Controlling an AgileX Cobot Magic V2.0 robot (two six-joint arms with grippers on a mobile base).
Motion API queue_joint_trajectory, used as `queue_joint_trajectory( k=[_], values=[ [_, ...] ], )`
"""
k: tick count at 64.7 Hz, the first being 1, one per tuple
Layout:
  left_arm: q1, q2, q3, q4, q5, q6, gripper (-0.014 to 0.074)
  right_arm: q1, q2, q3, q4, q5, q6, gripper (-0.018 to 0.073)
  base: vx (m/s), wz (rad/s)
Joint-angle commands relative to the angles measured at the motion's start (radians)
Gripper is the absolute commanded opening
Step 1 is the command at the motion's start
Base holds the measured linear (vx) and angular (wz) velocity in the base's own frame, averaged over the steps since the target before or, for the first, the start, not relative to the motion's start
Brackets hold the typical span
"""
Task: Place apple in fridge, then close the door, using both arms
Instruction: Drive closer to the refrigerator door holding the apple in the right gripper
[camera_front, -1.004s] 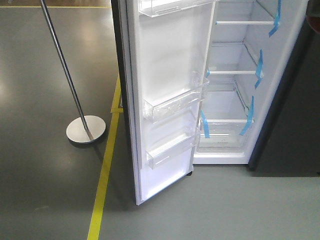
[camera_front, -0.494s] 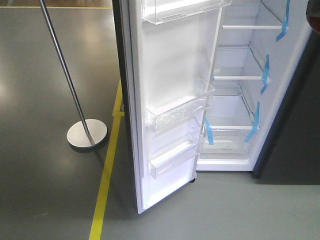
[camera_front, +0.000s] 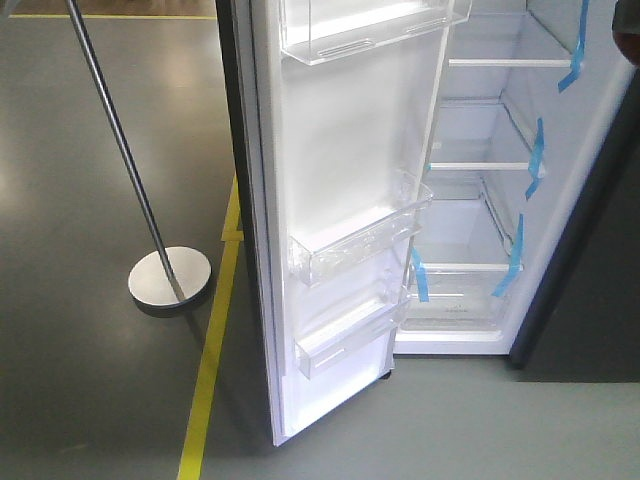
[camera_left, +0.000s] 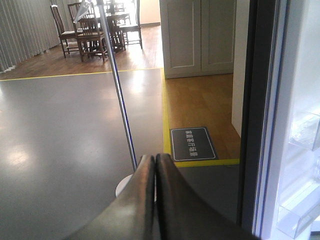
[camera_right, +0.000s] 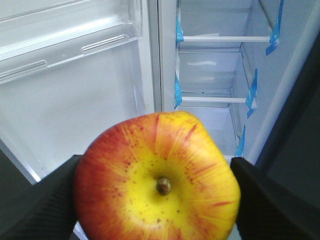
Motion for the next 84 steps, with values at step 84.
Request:
queue_joint_trajectory(
  k=[84],
  values=[
    [-0.003,-0.015,-0.017,0.000,-0.076,-0.011,-0.0006,-0.001,-0.025,-0.030,0.001,-0.082,-0.004,0.0185,0.08,-0.01]
  ],
)
